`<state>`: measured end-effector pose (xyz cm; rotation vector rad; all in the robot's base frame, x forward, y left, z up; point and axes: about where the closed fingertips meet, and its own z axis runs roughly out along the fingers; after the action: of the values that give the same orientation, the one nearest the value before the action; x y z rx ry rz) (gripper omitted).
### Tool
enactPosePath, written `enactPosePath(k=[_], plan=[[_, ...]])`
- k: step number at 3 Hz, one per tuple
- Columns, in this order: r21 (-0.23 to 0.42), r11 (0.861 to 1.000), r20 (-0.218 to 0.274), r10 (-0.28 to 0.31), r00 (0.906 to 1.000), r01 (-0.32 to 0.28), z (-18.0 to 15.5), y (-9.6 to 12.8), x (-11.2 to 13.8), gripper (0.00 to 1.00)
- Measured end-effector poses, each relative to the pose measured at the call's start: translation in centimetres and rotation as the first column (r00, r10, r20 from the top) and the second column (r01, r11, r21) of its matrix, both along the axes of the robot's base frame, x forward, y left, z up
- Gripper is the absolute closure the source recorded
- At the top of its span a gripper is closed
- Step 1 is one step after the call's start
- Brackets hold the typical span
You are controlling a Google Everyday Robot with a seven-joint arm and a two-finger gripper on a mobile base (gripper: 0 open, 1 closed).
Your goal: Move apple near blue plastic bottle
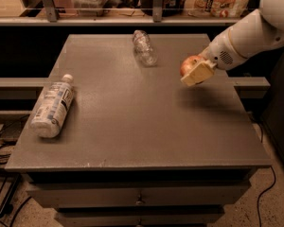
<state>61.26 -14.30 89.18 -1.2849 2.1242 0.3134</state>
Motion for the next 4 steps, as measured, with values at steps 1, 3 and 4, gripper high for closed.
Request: enactPosePath(k=[1, 3, 4], plan=[[0.041, 0.979, 0.063, 0.196, 0.9785, -0.199, 5.4, 5.6, -2.3, 1.00], [0.039, 0.971, 0.033, 0.236, 0.9713, -0.237, 4.4, 7.5, -2.9, 1.00], [0.057, 0.929, 0.005, 0.366, 0.9305, -0.366, 3.7, 12.7, -5.7, 1.00]])
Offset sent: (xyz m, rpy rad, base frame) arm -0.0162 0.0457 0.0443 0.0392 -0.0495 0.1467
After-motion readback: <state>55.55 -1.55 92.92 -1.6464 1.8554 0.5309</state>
